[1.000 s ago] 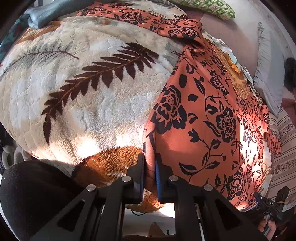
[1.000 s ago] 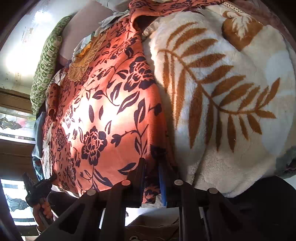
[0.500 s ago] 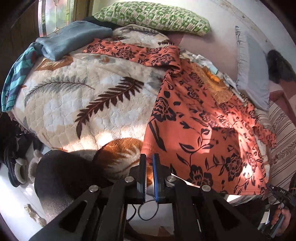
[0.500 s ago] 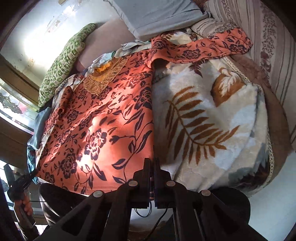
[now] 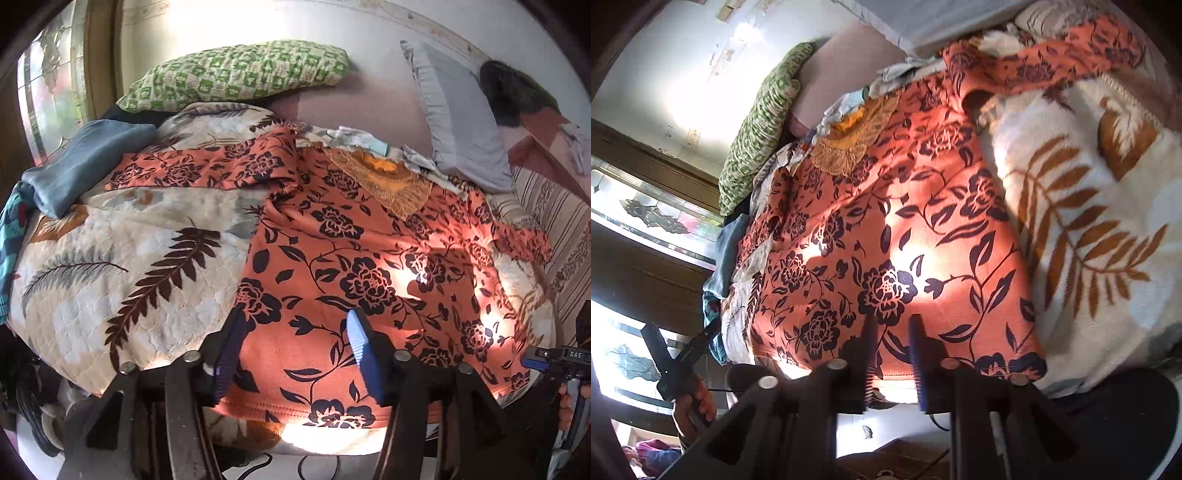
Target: Fold small clothes
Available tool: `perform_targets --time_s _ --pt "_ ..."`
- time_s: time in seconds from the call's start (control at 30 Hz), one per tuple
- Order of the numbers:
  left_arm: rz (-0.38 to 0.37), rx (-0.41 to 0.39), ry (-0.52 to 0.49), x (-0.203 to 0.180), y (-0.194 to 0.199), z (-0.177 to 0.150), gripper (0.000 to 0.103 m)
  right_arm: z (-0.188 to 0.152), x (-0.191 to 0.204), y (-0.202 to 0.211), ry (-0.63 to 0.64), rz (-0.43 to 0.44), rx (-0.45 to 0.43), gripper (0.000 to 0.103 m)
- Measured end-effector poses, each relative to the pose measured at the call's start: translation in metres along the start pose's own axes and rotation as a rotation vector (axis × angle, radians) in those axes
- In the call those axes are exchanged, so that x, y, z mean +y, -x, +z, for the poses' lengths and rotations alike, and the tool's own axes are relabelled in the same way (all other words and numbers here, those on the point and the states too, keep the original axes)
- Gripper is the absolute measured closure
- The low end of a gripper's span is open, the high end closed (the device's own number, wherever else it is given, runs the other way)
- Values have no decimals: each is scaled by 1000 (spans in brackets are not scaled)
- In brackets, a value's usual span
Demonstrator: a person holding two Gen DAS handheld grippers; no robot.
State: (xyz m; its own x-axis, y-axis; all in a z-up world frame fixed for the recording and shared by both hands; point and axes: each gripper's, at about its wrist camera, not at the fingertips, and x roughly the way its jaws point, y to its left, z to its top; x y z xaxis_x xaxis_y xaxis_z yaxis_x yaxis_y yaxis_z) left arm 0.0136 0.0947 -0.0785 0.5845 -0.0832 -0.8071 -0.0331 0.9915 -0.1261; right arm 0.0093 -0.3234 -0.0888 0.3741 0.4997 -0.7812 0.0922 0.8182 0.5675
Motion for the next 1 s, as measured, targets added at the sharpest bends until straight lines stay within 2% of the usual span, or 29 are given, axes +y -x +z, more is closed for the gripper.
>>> perform_targets --time_s 0.03,0.07,0.1,0.17,0.23,0.3,0.43,0.5,0.57,0.63,0.7,0.77,0.9,0.93,1.0 --pt "50 101 -12 -1 -27 -5 40 -1 -16 -18 -41 -63 37 38" --pt "100 242 -13 3 -57 -14 42 -7 -35 -39 -117 -185 100 32" --pt "121 347 14 12 -79 -26 46 -13 -49 -46 -178 -218 130 41" --pt "94 260 42 17 -67 -29 45 -9 -40 -25 -161 -154 78 41" --pt "102 252 23 11 -58 -20 45 6 -27 13 -99 -132 -61 41" --pt "93 160 9 1 -42 -5 44 30 -28 49 -102 -143 -196 41" --pt "24 48 8 -16 -30 18 29 100 -60 89 -160 -322 -447 38" --pt "16 49 19 -19 -36 22 29 138 -90 91 -217 -385 -528 38" --pt "6 83 22 -22 -44 22 29 171 -120 91 -284 -490 -590 38" --pt "18 109 25 -22 -57 20 29 204 -147 86 -284 -591 -602 38" --pt "33 124 44 -18 -64 20 29 235 -173 75 -286 -660 -562 38" --pt "33 134 73 -12 -70 21 29 252 -196 66 -319 -685 -538 38" --pt "37 144 99 -5 -79 26 29 276 -222 58 -401 -687 -545 39" --pt "36 145 103 -3 -81 27 29 281 -230 56 -430 -681 -536 43" --pt "24 133 116 2 -80 28 29 289 -239 54 -453 -698 -521 73"
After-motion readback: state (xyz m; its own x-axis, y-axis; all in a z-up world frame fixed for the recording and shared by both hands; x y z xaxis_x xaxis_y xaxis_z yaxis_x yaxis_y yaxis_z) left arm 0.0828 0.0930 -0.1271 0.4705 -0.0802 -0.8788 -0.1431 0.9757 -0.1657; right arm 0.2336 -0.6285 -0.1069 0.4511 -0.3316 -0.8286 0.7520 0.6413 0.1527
